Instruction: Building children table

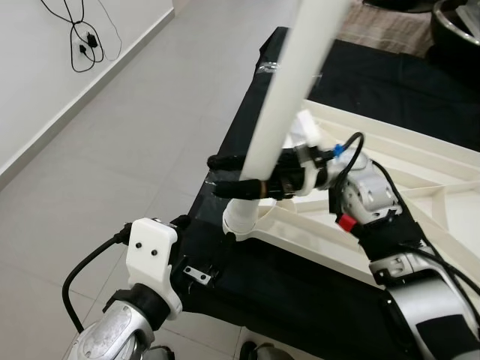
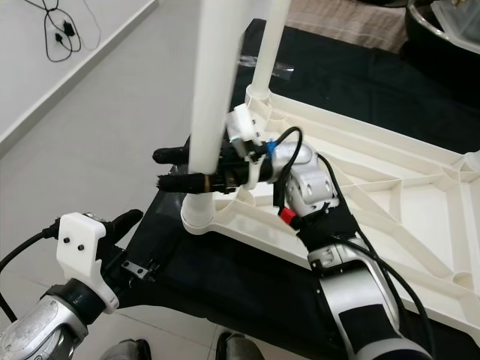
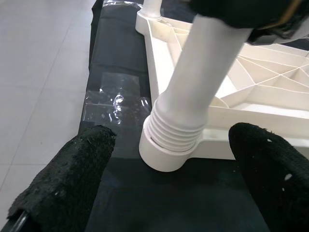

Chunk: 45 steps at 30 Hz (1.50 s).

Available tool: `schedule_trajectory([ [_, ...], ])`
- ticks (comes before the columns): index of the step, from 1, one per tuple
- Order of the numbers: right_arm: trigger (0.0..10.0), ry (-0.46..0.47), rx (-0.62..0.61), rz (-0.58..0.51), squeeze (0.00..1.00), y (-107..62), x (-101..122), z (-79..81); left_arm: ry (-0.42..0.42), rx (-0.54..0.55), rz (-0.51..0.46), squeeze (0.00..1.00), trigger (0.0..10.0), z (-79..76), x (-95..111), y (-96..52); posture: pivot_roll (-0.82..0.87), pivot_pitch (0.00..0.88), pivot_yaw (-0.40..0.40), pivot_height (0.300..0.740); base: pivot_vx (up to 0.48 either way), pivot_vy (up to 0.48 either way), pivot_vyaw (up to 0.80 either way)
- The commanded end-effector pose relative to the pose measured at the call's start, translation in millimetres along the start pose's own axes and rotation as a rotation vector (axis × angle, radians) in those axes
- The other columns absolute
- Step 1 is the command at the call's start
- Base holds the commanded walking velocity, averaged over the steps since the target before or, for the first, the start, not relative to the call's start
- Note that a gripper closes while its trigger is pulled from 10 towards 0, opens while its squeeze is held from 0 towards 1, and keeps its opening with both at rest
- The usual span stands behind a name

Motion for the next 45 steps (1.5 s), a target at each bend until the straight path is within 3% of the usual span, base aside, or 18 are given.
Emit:
schedule_trajectory([
  [1, 10.0, 0.163, -0.068, 0.155, 0.0, 4.1, -60.2, 2.1, 0.0, -0.002, 0.02, 0.0, 10.0, 0.2, -5.4, -0.2, 0.17, 0.248, -0.112, 0.74, 0.0, 0.0, 0.0],
  [4, 10.0, 0.187, -0.164, 0.184, 0.0, 5.6, -66.5, -7.9, 0.002, 0.002, 0.017, 0.0, 10.0, 1.5, -5.6, 1.5, 0.17, 0.241, -0.117, 0.74, 0.0, 0.0, 0.0],
  [6, 10.0, 0.187, -0.164, 0.184, 0.0, 5.6, -66.5, -7.9, 0.002, 0.002, 0.017, 0.0, 10.0, 1.5, -5.6, 1.5, 0.17, 0.241, -0.117, 0.74, 0.0, 0.0, 0.0],
  [8, 10.0, 0.213, -0.3, 0.191, 0.0, 4.3, -71.0, -22.6, 0.006, 0.006, 0.012, 0.0, 10.0, 2.8, -5.0, 2.2, 0.17, 0.238, -0.122, 0.74, 0.0, 0.0, 0.0],
  [10, 10.0, 0.213, -0.3, 0.191, 0.0, 4.3, -71.0, -22.6, 0.006, 0.006, 0.012, 0.0, 10.0, 2.8, -5.0, 2.2, 0.17, 0.238, -0.122, 0.74, 0.0, 0.0, 0.0],
  [12, 10.0, 0.227, -0.411, 0.18, 0.0, 0.3, -72.6, -34.3, 0.009, 0.008, 0.009, 0.0, 10.0, 3.6, -4.4, 2.8, 0.17, 0.232, -0.122, 0.74, 0.0, 0.0, 0.0],
  [13, 10.0, 0.227, -0.411, 0.18, 0.0, 0.3, -72.6, -34.3, 0.009, 0.008, 0.009, 0.0, 10.0, 3.6, -4.4, 2.8, 0.17, 0.232, -0.122, 0.74, 0.0, 0.0, 0.0],
  [14, 10.0, 0.255, -0.547, 0.154, 0.0, -6.7, -74.4, -47.1, 0.012, 0.01, 0.007, 0.0, 10.0, 5.0, -4.1, 3.3, 0.16, 0.232, -0.122, 0.74, 0.0, 0.0, 0.0],
  [15, 10.0, 0.255, -0.547, 0.154, 0.0, -6.7, -74.4, -47.1, 0.012, 0.01, 0.007, 0.0, 10.0, 5.0, -4.1, 3.3, 0.16, 0.232, -0.122, 0.74, 0.0, 0.0, 0.0],
  [17, 10.0, 0.283, -0.812, 0.09, 0.0, -23.7, -75.6, -65.3, 0.018, 0.011, 0.001, 0.0, 10.0, 7.4, -3.4, 5.5, 0.15, 0.23, -0.119, 0.74, 0.0, 0.0, 0.0],
  [22, 10.0, 0.295, -0.889, 0.065, 0.0, -29.3, -75.6, -68.8, 0.02, 0.011, 0.0, 0.0, 10.0, 8.1, -3.2, 6.3, 0.15, 0.23, -0.119, 0.74, 0.0, 0.0, 0.0],
  [24, 10.0, 0.283, -1.017, 0.014, 0.0, -39.4, -75.5, -67.7, 0.027, 0.01, -0.001, 0.0, 10.0, 10.2, -3.5, 7.9, 0.15, 0.228, -0.109, 0.74, 0.0, 0.0, 0.0],
  [30, 10.0, 0.23, -1.081, 0.006, 0.0, -42.5, -76.1, -62.2, 0.034, 0.008, -0.003, 0.0, 10.0, 11.6, -3.7, 9.0, 0.15, 0.227, -0.109, 0.74, 0.0, 0.0, 0.0],
  [39, 10.0, 0.269, -1.277, -0.029, 0.0, -48.9, -77.3, -65.7, 0.041, 0.009, -0.007, 0.0, 10.0, 13.9, -2.9, 10.1, 0.15, 0.228, -0.11, 0.74, 0.0, 0.0, 0.0],
  [43, 10.0, 0.262, -1.598, -0.057, 0.0, -73.7, -72.4, -71.4, 0.046, 0.005, -0.011, 0.0, 10.0, 14.8, -2.4, 11.3, 0.15, 0.224, -0.107, 0.74, 0.0, 0.0, 0.0],
  [45, 10.0, 0.271, -1.644, -0.076, 0.0, -78.2, -71.3, -71.5, 0.047, 0.005, -0.012, 0.0, 10.0, 15.1, -2.4, 11.4, 0.15, 0.224, -0.107, 0.74, 0.0, 0.0, 0.0],
])
Point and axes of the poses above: a point about 5 cm out from each wrist's last joint towards the gripper, its own y axis pointing out of the wrist towards the gripper, its own x axis along the axis of the wrist's last joint, z = x × y, the point moved 6 cm from there along y, pointing out of the wrist towards the gripper, and after that the axes turned 7 degrees about y, right-handed, at the moved point
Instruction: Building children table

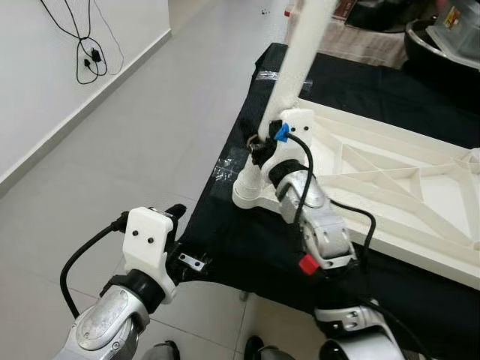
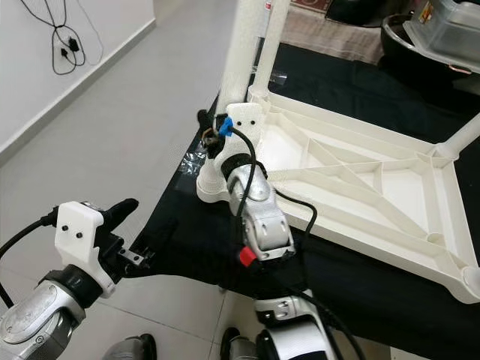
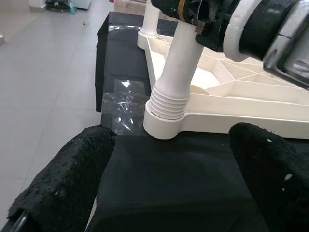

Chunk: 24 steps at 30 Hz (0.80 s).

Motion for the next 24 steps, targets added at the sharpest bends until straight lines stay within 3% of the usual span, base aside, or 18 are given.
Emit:
schedule_trajectory([
  [1, 10.0, -0.03, -0.184, 0.17, 0.0, -9.8, -46.5, -45.3, -0.002, -0.001, 0.019, 0.0, 10.0, 0.9, -5.5, 0.0, 0.15, 0.224, -0.107, 0.74, 0.0, 0.0, 0.0],
  [4, 10.0, -0.104, -0.363, 0.091, 0.0, -14.2, -32.9, -59.4, 0.007, -0.001, 0.017, 0.0, 10.0, 2.9, -5.6, 0.2, 0.16, 0.219, -0.108, 0.74, 0.0, 0.0, 0.0],
  [11, 10.0, -0.154, -0.456, 0.057, 0.0, -23.2, -30.2, -51.1, 0.013, -0.001, 0.01, 0.0, 10.0, 4.5, -4.0, 1.7, 0.16, 0.217, -0.106, 0.74, 0.0, 0.0, 0.0],
  [14, 10.0, -0.164, -0.61, 0.063, 0.0, -33.0, -34.6, -60.5, 0.013, -0.001, 0.008, 0.0, 10.0, 4.8, -3.9, 2.4, 0.16, 0.218, -0.108, 0.74, 0.0, 0.0, 0.0],
  [16, 10.0, -0.138, -0.793, 0.105, 0.0, -44.1, -43.5, -73.4, 0.012, -0.002, 0.009, 0.0, 10.0, 4.4, -4.2, 3.0, 0.16, 0.217, -0.107, 0.74, 0.0, 0.0, 0.0],
  [17, 10.0, -0.138, -0.793, 0.105, 0.0, -44.1, -43.5, -73.4, 0.012, -0.002, 0.009, 0.0, 10.0, 4.4, -4.2, 3.0, 0.16, 0.217, -0.107, 0.74, 0.0, 0.0, 0.0],
  [20, 10.0, 0.009, -0.882, 0.162, 0.0, -47.3, -57.1, -72.3, 0.011, -0.001, 0.009, 0.0, 10.0, 3.8, -4.6, 2.6, 0.16, 0.215, -0.11, 0.74, 0.0, 0.0, 0.0],
  [24, 10.0, 0.048, -0.883, 0.16, 0.0, -44.0, -55.0, -68.6, 0.011, -0.001, 0.009, 0.0, 10.0, 3.5, -4.7, 2.6, 0.17, 0.212, -0.11, 0.74, 0.0, 0.0, 0.0],
])
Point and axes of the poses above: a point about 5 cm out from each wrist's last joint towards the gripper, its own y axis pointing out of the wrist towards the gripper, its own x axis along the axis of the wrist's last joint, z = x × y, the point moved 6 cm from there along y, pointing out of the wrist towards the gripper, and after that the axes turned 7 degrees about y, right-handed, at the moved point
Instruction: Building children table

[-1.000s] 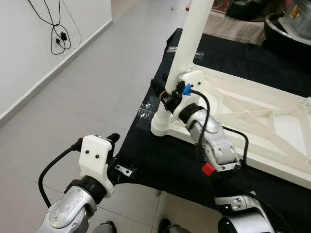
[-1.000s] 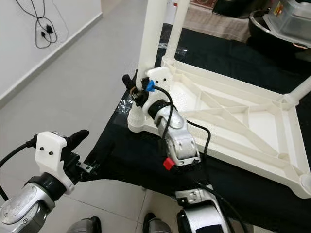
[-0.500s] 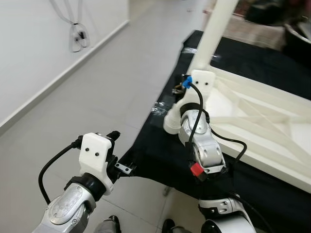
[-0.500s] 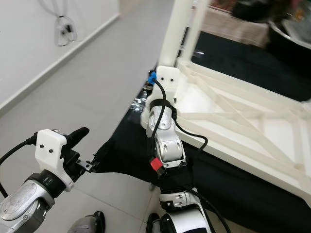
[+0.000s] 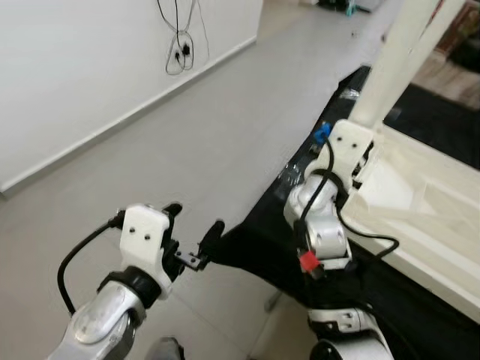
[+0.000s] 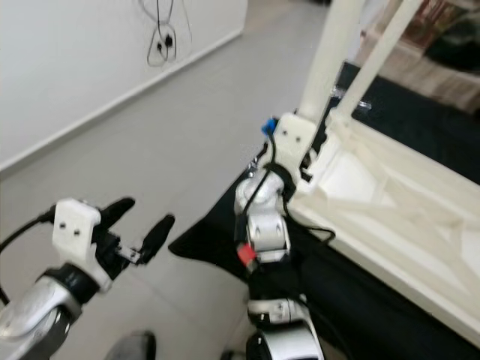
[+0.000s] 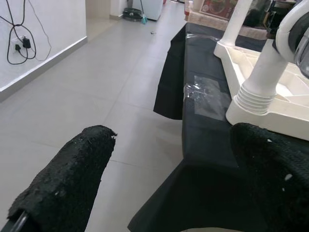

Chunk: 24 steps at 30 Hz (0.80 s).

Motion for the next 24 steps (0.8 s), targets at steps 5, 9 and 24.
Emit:
schedule_trajectory([
  [5, 10.0, 0.099, -0.003, 0.297, 0.0, -26.0, -44.2, 28.1, 0.006, -0.011, 0.014, 0.0, 10.0, -2.7, -4.2, -0.4, 0.16, 0.207, -0.109, 0.74, 0.0, 0.0, 0.0],
  [9, 10.0, 0.198, 0.028, 0.202, 0.0, -9.0, -1.9, 41.1, 0.003, -0.016, 0.012, 0.0, 10.0, -4.1, -5.4, 1.0, 0.16, 0.196, -0.106, 0.74, 0.0, 0.0, 0.0],
  [24, 10.0, 0.34, 0.346, -0.157, 0.0, 8.6, 104.9, 58.5, 0.004, -0.025, 0.009, 0.0, 10.0, -2.1, -9.8, 9.4, 0.16, 0.143, -0.092, 0.74, 0.0, 0.0, 0.0],
])
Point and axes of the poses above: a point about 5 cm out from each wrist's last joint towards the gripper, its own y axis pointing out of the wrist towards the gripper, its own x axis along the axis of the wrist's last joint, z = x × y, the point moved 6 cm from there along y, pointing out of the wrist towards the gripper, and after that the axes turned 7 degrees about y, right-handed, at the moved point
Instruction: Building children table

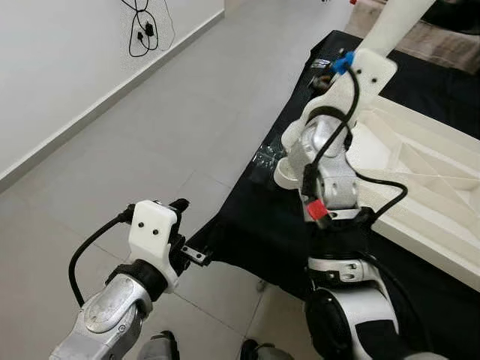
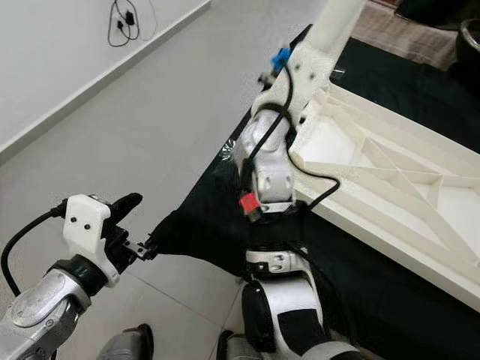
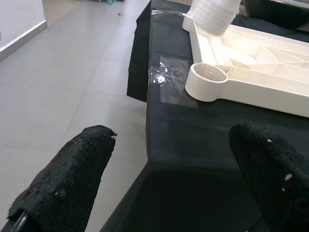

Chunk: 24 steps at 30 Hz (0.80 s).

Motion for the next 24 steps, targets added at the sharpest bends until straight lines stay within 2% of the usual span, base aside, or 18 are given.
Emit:
schedule_trajectory([
  [1, 10.0, 0.002, -0.005, -0.018, 0.0, 1.8, 4.4, -5.7, -0.003, -0.004, 0.013, 0.0, 10.0, -1.7, -5.7, -1.1, 0.16, 0.142, -0.092, 0.74, 0.0, 0.0, 0.0],
  [3, 10.0, -0.002, 0.029, -0.016, 0.0, 3.8, 3.8, -5.9, -0.001, -0.004, 0.014, 0.0, 10.0, -1.6, -6.8, -0.2, 0.16, 0.134, -0.088, 0.74, 0.0, 0.0, 0.0],
  [5, 10.0, 0.059, 0.194, 0.057, 0.0, -2.5, -7.5, 12.7, 0.038, 0.029, 0.018, 0.0, 10.0, 5.6, -7.0, 3.6, 0.16, 0.122, -0.089, 0.74, 0.0, 0.0, 0.0],
  [6, 10.0, 0.059, 0.194, 0.057, 0.0, -2.5, -7.5, 12.7, 0.038, 0.029, 0.018, 0.0, 10.0, 5.6, -7.0, 3.6, 0.16, 0.122, -0.089, 0.74, 0.0, 0.0, 0.0],
  [8, 10.0, 0.097, 0.299, 0.094, 0.0, -9.8, -13.5, 24.9, 0.077, 0.063, 0.023, 0.0, 10.0, 12.9, -6.9, 6.8, 0.16, 0.118, -0.089, 0.74, 0.0, 0.0, 0.0],
  [9, 10.0, 0.097, 0.299, 0.094, 0.0, -9.8, -13.5, 24.9, 0.077, 0.063, 0.023, 0.0, 10.0, 12.9, -6.9, 6.8, 0.16, 0.118, -0.089, 0.74, 0.0, 0.0, 0.0],
  [10, 10.0, 0.142, 0.353, 0.131, 0.0, -17.6, -18.8, 30.3, 0.097, 0.078, 0.005, 1.0, 10.0, 19.4, -2.4, 12.2, 0.16, 0.11, -0.094, 0.74, 0.0, 0.0, 0.0],
  [11, 10.0, 0.189, 0.406, 0.178, 0.0, -26.8, -24.9, 35.9, 0.135, 0.083, -0.006, 1.0, 10.0, 24.2, 1.5, 18.8, 0.16, 0.106, -0.092, 0.74, 0.0, 0.0, 0.0],
  [12, 10.0, 0.189, 0.406, 0.178, 0.0, -26.8, -24.9, 35.9, 0.135, 0.083, -0.006, 1.0, 10.0, 24.2, 1.5, 18.8, 0.16, 0.106, -0.092, 0.74, 0.0, 0.0, 0.0],
  [14, 10.0, 0.25, 0.493, 0.244, 0.0, -41.8, -33.4, 44.4, 0.179, 0.094, -0.014, 1.0, 10.0, 31.9, 5.5, 30.1, 0.15, 0.094, -0.086, 0.74, 0.0, 0.0, 0.0],
  [15, 10.0, 0.25, 0.493, 0.244, 0.0, -41.8, -33.4, 44.4, 0.179, 0.094, -0.014, 1.0, 10.0, 31.9, 5.5, 30.1, 0.15, 0.094, -0.086, 0.74, 0.0, 0.0, 0.0],
  [16, 10.0, 0.267, 0.537, 0.281, 0.0, -50.2, -38.6, 48.3, 0.194, 0.079, -0.011, 0.82, 10.0, 32.5, 5.2, 36.5, 0.15, 0.085, -0.085, 0.74, 0.0, 0.0, 0.0],
  [17, 10.0, 0.282, 0.58, 0.318, 0.0, -59.0, -43.6, 51.8, 0.204, 0.062, -0.008, 0.82, 10.0, 32.6, 4.9, 42.8, 0.15, 0.085, -0.085, 0.74, 0.0, 0.0, 0.0],
  [18, 10.0, 0.282, 0.58, 0.318, 0.0, -59.0, -43.6, 51.8, 0.204, 0.062, -0.008, 0.82, 10.0, 32.6, 4.9, 42.8, 0.15, 0.085, -0.085, 0.74, 0.0, 0.0, 0.0],
  [19, 10.0, 0.299, 0.604, 0.339, 0.0, -64.3, -46.6, 52.6, 0.218, 0.045, -0.007, 0.0, 10.0, 31.6, 4.1, 48.4, 0.15, 0.073, -0.082, 0.74, 0.0, 0.0, 0.0],
  [21, 10.0, 0.316, 0.631, 0.361, 0.0, -70.8, -49.9, 53.1, 0.24, 0.011, -0.008, 0.0, 10.0, 28.7, 2.8, 57.7, 0.14, 0.07, -0.08, 0.74, 0.0, 0.0, 0.0],
  [24, 10.0, 0.312, 0.649, 0.368, 0.0, -75.0, -51.6, 53.6, 0.239, -0.011, -0.005, 0.0, 10.0, 26.5, 0.6, 63.6, 0.14, 0.066, -0.077, 0.74, 0.0, 0.0, 0.0],
])
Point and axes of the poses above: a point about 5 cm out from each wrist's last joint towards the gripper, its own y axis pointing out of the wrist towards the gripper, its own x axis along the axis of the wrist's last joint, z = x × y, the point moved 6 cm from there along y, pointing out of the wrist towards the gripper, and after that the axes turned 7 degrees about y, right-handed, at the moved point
